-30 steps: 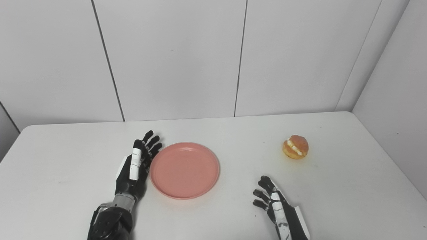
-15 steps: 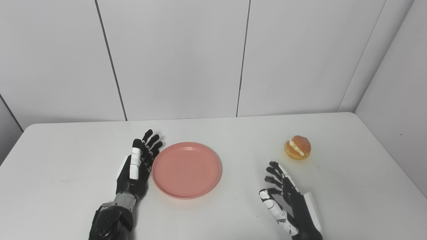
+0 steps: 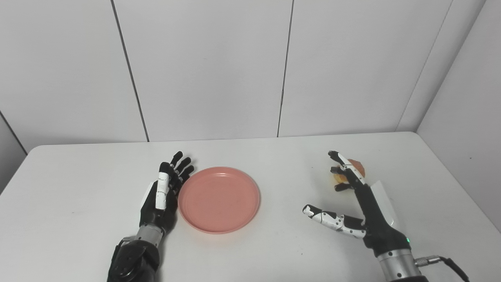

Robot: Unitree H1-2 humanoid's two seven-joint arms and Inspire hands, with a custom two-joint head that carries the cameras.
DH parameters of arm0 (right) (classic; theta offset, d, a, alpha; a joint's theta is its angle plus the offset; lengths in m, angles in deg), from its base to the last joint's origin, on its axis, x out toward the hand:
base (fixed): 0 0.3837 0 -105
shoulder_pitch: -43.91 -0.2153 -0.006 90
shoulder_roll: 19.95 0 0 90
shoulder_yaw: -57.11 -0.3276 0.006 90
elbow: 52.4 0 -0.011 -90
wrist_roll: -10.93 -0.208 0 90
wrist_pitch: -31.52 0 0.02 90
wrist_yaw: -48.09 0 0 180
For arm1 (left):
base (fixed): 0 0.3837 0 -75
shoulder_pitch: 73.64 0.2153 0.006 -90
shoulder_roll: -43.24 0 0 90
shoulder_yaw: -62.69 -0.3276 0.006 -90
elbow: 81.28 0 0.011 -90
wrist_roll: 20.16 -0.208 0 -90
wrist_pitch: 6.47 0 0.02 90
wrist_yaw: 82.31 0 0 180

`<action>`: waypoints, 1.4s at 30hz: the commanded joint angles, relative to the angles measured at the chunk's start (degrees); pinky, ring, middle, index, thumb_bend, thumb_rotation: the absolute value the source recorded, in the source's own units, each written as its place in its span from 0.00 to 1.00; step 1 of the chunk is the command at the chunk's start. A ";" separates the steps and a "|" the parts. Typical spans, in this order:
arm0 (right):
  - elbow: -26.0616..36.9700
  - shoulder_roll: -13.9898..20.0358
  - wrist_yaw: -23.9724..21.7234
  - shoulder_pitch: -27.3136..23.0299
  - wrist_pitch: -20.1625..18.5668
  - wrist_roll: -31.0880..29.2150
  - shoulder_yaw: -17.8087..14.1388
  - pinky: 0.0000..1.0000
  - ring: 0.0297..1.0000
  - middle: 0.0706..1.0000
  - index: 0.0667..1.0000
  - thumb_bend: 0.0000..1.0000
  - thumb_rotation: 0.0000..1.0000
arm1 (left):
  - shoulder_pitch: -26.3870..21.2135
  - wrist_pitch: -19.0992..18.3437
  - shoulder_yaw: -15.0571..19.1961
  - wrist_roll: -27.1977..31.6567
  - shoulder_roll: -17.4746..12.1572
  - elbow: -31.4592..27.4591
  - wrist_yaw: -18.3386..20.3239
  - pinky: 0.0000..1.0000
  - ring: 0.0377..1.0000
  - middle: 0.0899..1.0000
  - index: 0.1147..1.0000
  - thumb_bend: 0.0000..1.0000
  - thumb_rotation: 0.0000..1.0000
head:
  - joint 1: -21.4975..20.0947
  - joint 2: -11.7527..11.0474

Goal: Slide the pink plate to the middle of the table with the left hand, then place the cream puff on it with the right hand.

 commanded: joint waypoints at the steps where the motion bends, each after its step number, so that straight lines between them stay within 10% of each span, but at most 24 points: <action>1: 1.73 2.52 -0.69 -3.05 -0.47 1.49 -1.02 0.69 0.81 0.88 0.88 0.99 0.42 | -1.17 -0.37 -0.27 0.35 0.42 0.20 0.52 1.00 0.93 0.93 0.95 0.93 0.94 | 0.19 -0.06; 20: -9.84 18.30 -8.99 -15.96 -2.95 10.67 -1.29 0.68 0.85 0.88 0.86 1.00 0.40 | -0.70 0.59 -0.31 -0.19 1.29 0.35 -0.03 1.00 0.92 0.93 0.95 0.92 0.97 | 0.75 -0.30; 42: -30.43 21.08 -12.02 -25.17 -3.92 9.07 3.02 0.62 0.84 0.88 0.83 1.00 0.30 | 0.20 -1.23 -0.25 0.08 1.80 -1.70 -0.21 0.97 0.91 0.92 0.97 0.90 0.97 | 1.57 -0.11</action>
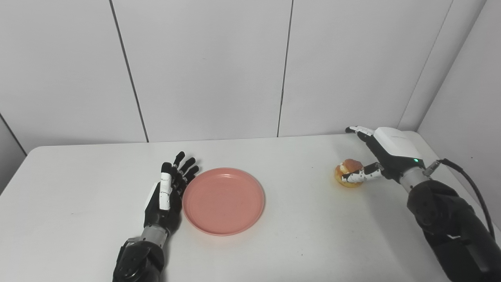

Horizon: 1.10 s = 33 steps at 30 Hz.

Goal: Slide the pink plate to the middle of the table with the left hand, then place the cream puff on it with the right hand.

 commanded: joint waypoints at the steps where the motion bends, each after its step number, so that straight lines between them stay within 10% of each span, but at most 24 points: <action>1: -0.62 1.08 0.42 -2.88 -1.63 -0.85 -0.37 0.61 0.82 0.88 0.83 1.00 0.30 | -0.12 -0.93 -0.25 0.12 0.41 -0.83 -0.20 0.97 0.91 0.92 0.97 0.90 0.97 | 0.16 -0.11; 33: -13.51 0.55 9.71 -4.68 3.36 -4.53 2.04 0.69 0.81 0.85 0.82 1.00 0.31 | 0.73 -2.19 -0.26 -0.48 0.91 -2.50 -0.81 0.98 0.90 0.92 0.97 0.89 0.97 | 1.58 0.13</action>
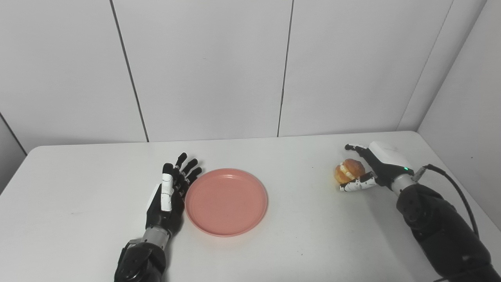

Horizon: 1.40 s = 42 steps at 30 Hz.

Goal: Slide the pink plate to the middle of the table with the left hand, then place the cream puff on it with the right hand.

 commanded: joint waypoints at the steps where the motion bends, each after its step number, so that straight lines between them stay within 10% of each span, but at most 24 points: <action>1: 0.14 1.25 3.09 -2.34 2.80 -1.08 -0.89 0.69 0.81 0.85 0.81 1.00 0.32 | -0.02 -0.54 -0.32 -0.29 0.30 -0.71 -0.54 0.97 0.90 0.92 0.97 0.89 0.97 | 0.08 0.04; 26: -6.13 0.60 5.08 -3.17 4.53 -6.60 0.82 0.59 0.69 0.76 0.77 1.00 0.24 | 0.37 -1.71 -0.59 -0.64 0.47 -1.98 -1.55 0.96 0.90 0.92 0.96 0.86 0.97 | 1.32 0.39; 34: -8.87 -0.12 10.52 -3.18 9.34 -8.50 0.65 0.36 0.41 0.43 0.50 0.54 0.01 | 0.38 -1.88 -0.67 -0.88 0.62 -2.04 -2.00 0.97 0.89 0.91 0.96 0.88 0.97 | 1.59 0.52; 42: -8.89 0.07 10.59 -3.08 9.85 -8.66 1.29 0.34 0.39 0.43 0.46 0.52 0.00 | 0.48 -1.93 -0.88 -0.77 0.49 -2.21 -2.20 0.97 0.89 0.91 0.95 0.87 0.97 | 1.56 0.62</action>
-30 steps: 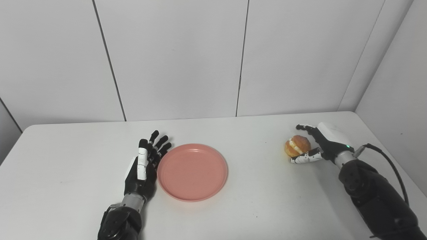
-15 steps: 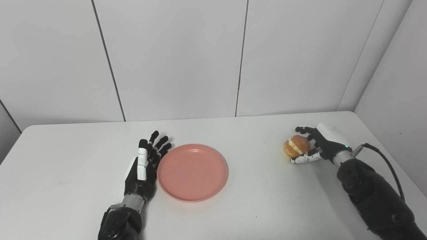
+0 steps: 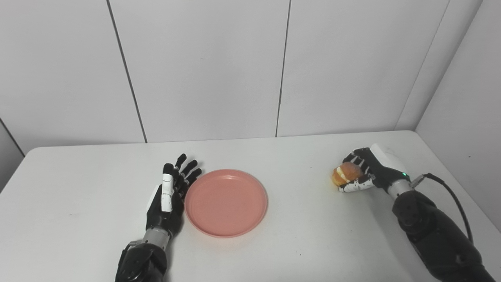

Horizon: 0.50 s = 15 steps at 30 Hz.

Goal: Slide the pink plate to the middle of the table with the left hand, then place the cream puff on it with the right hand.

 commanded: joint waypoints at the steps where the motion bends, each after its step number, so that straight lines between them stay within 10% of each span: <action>1: 0.96 1.15 0.60 -1.55 2.62 -0.16 -0.09 0.34 0.39 0.43 0.46 0.52 0.00 | -0.02 -0.67 -0.49 -0.55 0.19 -0.70 -0.25 0.96 0.89 0.91 0.95 0.87 0.97 | 0.06 0.00; 15: 5.01 2.30 -1.14 -0.99 3.12 -0.59 0.06 0.32 0.37 0.41 0.47 0.52 0.00 | 0.19 -0.25 -0.54 -0.43 0.31 -0.45 -0.14 0.96 0.89 0.91 0.96 0.87 0.97 | 0.36 0.25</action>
